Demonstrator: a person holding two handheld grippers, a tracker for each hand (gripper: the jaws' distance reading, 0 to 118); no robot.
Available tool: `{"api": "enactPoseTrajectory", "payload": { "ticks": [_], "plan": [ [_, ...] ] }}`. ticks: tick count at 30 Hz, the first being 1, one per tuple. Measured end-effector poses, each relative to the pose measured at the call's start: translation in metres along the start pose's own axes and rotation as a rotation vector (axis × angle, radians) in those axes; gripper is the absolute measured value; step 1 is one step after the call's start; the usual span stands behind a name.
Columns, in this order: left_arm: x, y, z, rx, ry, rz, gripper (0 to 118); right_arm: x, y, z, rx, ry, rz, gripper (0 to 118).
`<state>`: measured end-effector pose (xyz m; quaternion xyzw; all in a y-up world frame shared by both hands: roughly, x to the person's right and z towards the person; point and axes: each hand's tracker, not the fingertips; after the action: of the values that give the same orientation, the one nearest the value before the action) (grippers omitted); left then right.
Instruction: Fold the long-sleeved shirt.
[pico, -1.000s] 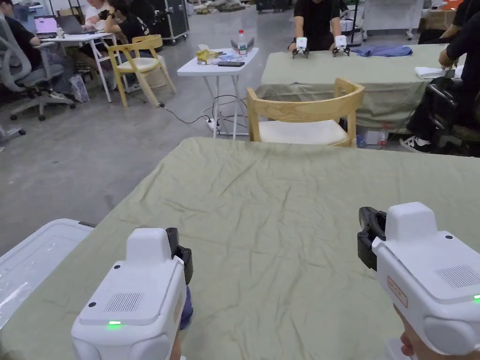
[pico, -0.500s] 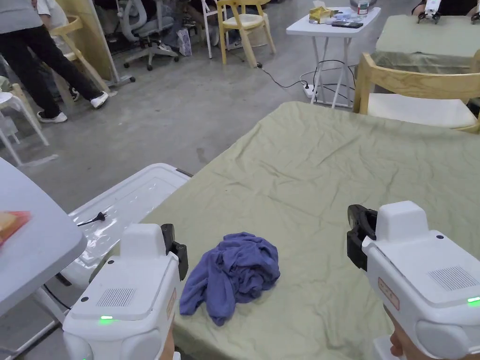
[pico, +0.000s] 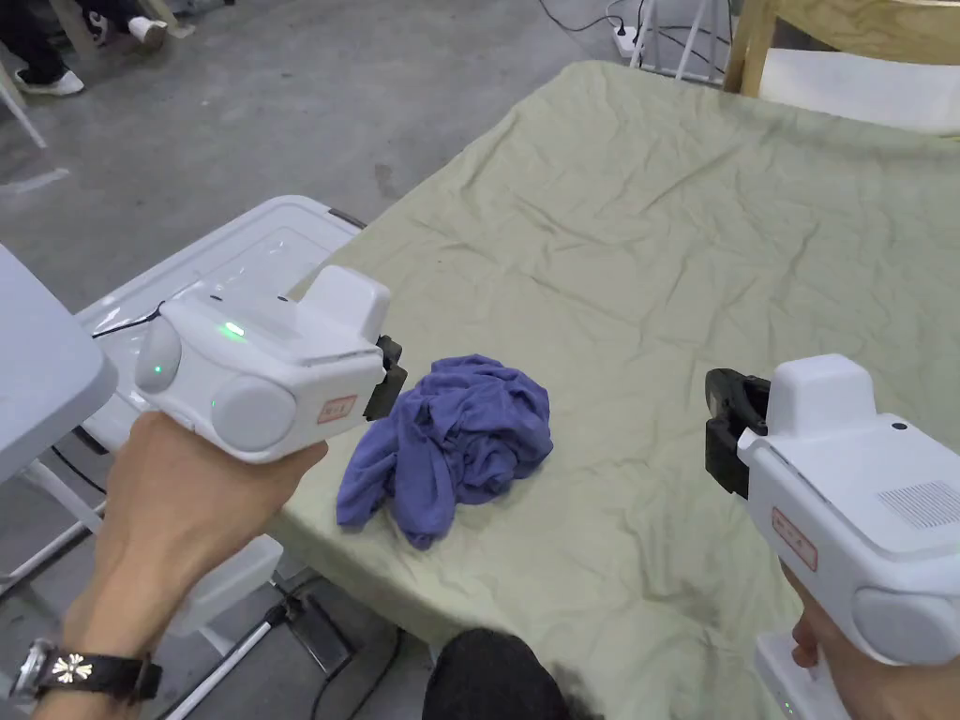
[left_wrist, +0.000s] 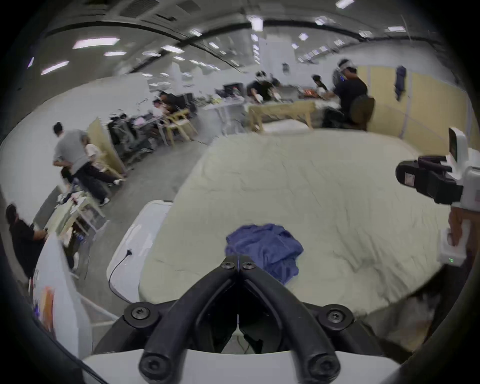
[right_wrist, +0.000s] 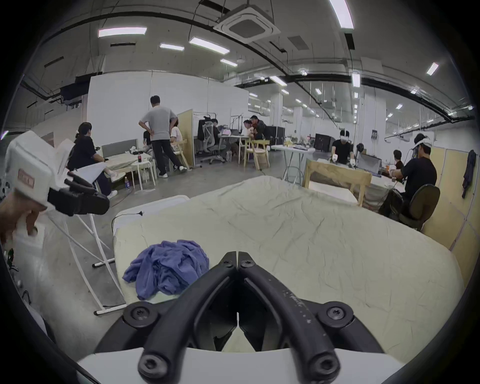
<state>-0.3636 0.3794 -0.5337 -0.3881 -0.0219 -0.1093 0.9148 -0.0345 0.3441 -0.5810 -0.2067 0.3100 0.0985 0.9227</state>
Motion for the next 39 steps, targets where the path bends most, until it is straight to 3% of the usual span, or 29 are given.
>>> {"api": "enactPoseTrajectory", "payload": {
  "ticks": [5,9,14,15,16,19,24,27,32,35,36,38,39],
  "plan": [
    [0.012,0.012,-0.054,-0.179,-0.119,-0.208,0,0.004,-0.016,-0.025,-0.076,0.023,0.005,1],
    [0.021,0.011,-0.088,-0.262,-0.211,-0.229,0,0.004,-0.027,-0.04,-0.12,0.031,0.002,1],
    [0.025,0.006,-0.109,-0.268,-0.219,-0.244,0,0.003,-0.033,-0.053,-0.173,0.053,0.026,1],
    [0.025,0.007,-0.109,-0.262,-0.219,-0.249,8,0.003,-0.033,-0.054,-0.178,0.057,0.027,1],
    [0.025,0.01,-0.109,-0.253,-0.217,-0.247,27,0.003,-0.033,-0.054,-0.18,0.06,0.025,1],
    [0.019,0.02,-0.112,-0.218,-0.219,-0.204,55,0.003,-0.033,-0.053,-0.182,0.065,0.017,1],
    [0.021,0.024,-0.135,-0.253,-0.219,-0.263,73,0.001,-0.036,-0.052,-0.181,0.078,0.014,1],
    [0.022,0.015,-0.16,-0.311,-0.249,-0.278,73,0.001,-0.038,-0.052,-0.185,0.081,0.01,1],
    [0.017,-0.017,-0.202,-0.409,-0.293,-0.181,72,0.002,-0.039,-0.051,-0.188,0.084,-0.007,1],
    [0.019,-0.029,-0.204,-0.383,-0.293,-0.159,64,0.001,-0.039,-0.05,-0.191,0.08,0.008,1],
    [0.02,-0.03,-0.201,-0.344,-0.278,-0.138,57,0.001,-0.039,-0.05,-0.19,0.078,0.011,1],
    [0.02,-0.029,-0.195,-0.324,-0.237,-0.098,16,0.002,-0.038,-0.047,-0.186,0.075,0.009,1],
    [0.02,-0.031,-0.191,-0.292,-0.235,-0.095,16,0.003,-0.037,-0.046,-0.183,0.074,0.005,1]
  ]
}}
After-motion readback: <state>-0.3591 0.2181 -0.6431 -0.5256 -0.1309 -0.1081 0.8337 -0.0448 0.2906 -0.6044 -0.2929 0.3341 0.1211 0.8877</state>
